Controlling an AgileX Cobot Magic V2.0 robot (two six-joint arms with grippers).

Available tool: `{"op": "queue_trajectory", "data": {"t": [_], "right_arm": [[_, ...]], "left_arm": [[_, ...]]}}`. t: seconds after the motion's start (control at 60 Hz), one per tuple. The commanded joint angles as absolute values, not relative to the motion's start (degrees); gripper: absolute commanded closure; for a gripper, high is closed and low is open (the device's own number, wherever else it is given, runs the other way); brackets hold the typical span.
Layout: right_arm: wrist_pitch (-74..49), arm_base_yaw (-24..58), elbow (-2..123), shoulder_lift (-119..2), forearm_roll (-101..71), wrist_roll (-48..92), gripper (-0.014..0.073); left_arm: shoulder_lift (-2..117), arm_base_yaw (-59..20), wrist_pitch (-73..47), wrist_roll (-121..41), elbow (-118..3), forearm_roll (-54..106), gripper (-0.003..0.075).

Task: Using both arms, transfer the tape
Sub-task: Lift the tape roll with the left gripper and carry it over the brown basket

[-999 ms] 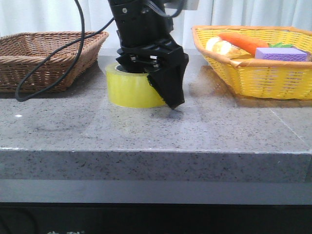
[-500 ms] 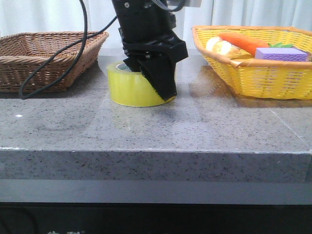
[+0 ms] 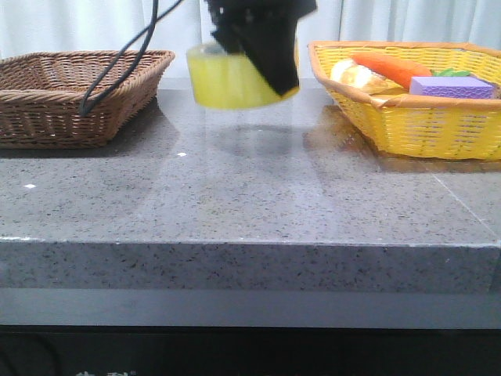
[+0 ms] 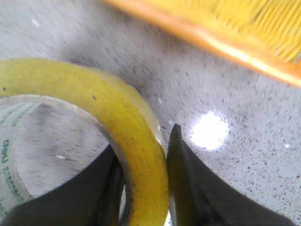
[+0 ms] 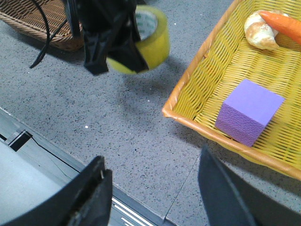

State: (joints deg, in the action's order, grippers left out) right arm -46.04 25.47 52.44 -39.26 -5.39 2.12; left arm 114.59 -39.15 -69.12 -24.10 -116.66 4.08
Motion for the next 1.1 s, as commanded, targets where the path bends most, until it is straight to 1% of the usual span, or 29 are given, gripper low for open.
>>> {"op": "queue_trajectory", "data": {"t": [0.0,0.233,0.416,0.683,0.866,1.083], "right_arm": [[-42.11,25.14,54.03,-39.15,-5.58,2.66,0.0158],[-42.11,25.14,54.03,-39.15,-5.58,2.66,0.0158],[-42.11,25.14,54.03,-39.15,-5.58,2.66,0.0158],[-42.11,25.14,54.03,-39.15,-5.58,2.66,0.0158],[-42.06,25.14,54.03,-39.15,-5.58,2.66,0.0158],[-42.06,25.14,54.03,-39.15,-5.58,2.66,0.0158]], "left_arm": [[110.81,-37.41,-68.34,-22.77,-121.76,3.07,0.0546],[110.81,-29.95,-72.16,-19.28,-127.61,3.07,0.0546],[111.25,-22.46,-72.16,-19.27,-127.70,3.07,0.0546],[114.07,-13.91,-72.16,-18.34,-127.27,3.47,0.0546],[116.86,-10.84,-72.16,-18.34,-127.27,3.47,0.0546],[120.21,-10.26,-72.16,-18.33,-127.27,3.69,0.0546]]}}
